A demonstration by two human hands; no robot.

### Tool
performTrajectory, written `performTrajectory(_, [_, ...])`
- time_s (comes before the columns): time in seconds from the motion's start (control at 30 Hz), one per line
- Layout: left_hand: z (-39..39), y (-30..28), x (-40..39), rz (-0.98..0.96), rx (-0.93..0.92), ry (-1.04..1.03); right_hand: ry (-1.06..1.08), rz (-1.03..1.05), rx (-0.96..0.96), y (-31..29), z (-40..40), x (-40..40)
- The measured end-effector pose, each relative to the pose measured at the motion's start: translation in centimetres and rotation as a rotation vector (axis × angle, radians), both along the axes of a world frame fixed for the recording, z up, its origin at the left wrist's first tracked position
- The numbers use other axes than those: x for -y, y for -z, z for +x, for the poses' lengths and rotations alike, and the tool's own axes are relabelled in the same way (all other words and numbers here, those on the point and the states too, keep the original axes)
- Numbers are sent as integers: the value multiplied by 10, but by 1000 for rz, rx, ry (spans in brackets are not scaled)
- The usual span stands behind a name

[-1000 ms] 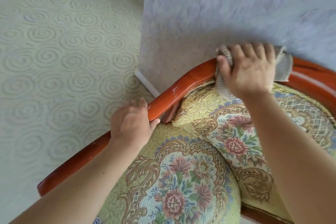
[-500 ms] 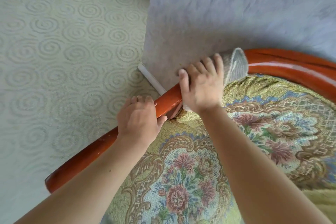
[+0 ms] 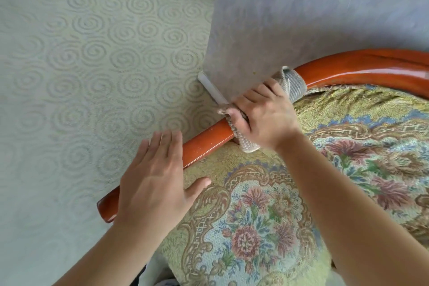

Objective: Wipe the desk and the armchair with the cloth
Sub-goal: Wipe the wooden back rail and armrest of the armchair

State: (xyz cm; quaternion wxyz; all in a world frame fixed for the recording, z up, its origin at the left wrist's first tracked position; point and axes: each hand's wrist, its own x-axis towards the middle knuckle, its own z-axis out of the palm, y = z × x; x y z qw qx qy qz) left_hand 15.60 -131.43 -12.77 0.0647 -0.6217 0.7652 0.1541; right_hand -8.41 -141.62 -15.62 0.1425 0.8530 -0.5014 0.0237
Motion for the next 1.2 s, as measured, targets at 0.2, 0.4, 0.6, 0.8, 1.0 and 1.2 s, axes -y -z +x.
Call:
performTrajectory(0.2, [25, 6, -7, -4, -14, -78, 185, -171, -52, -29, -59, 26])
performTrajectory(0.4, [45, 17, -15, -107, 20, -157, 304, -291, 176, -11, -33, 15])
performTrajectory(0.6, [45, 28, -19, -87, 48, -149, 244, -129, 360, 21, 36, -19])
performTrajectory(0.8, [42, 36, -19, -110, -95, -205, 234, 0, 620, 31, 110, -63])
performTrajectory(1.0, [43, 38, -20, -110, -182, -219, 72, 105, 674, 27, 155, -98])
performTrajectory(1.2, [51, 44, -22, -61, -142, -207, -174, 23, 452, 34, 128, -80])
